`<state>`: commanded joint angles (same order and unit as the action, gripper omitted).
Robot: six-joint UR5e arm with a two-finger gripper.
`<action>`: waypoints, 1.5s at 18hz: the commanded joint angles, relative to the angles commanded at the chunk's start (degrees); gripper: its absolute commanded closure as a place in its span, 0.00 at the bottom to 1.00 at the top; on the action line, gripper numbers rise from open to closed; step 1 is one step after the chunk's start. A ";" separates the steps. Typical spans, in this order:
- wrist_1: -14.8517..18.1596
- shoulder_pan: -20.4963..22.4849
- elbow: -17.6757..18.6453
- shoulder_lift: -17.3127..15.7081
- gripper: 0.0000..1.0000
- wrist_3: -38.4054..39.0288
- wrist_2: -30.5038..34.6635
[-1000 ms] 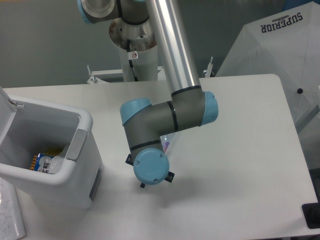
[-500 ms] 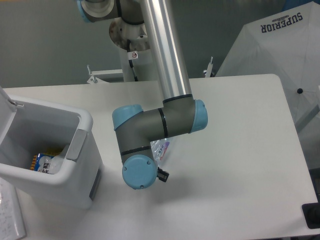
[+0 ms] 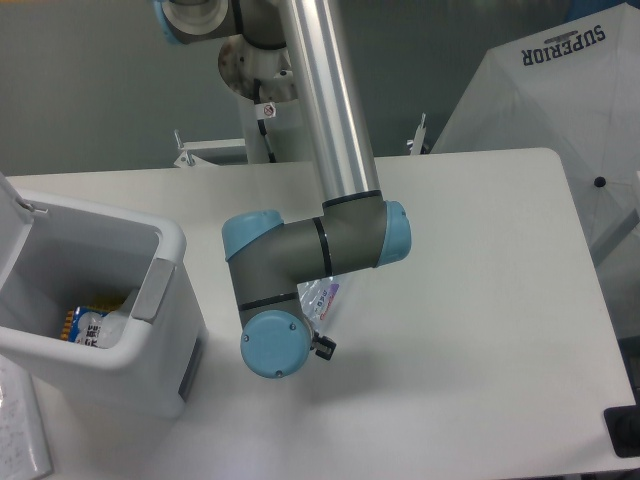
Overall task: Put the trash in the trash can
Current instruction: 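Rotate the gripper and lower it around the water bottle, then close the gripper on the bottle and lift it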
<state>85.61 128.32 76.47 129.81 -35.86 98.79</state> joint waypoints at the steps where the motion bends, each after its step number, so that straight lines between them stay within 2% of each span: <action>1: 0.00 -0.09 -0.26 -0.09 0.78 0.09 0.00; 4: 0.00 0.00 -0.44 -0.18 0.98 0.18 0.00; 5: 0.00 0.00 -0.53 -0.18 1.00 0.18 0.00; 8: 0.00 0.09 -0.79 -0.70 1.00 0.00 -0.44; 12: 0.18 2.28 -4.04 -2.02 1.00 -0.52 -2.01; 19: -0.26 6.32 -11.15 -5.45 1.00 -0.79 -14.04; 20: -1.13 6.94 -12.03 -6.06 1.00 -0.79 -15.89; 23: -7.36 8.61 -12.22 -8.17 1.00 -0.70 -21.95; 25: -9.83 9.93 -12.22 -9.66 1.00 -0.44 -25.47; 27: -13.08 10.98 -12.13 -10.02 1.00 -0.09 -30.82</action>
<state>72.53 139.30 64.34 119.80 -35.95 67.97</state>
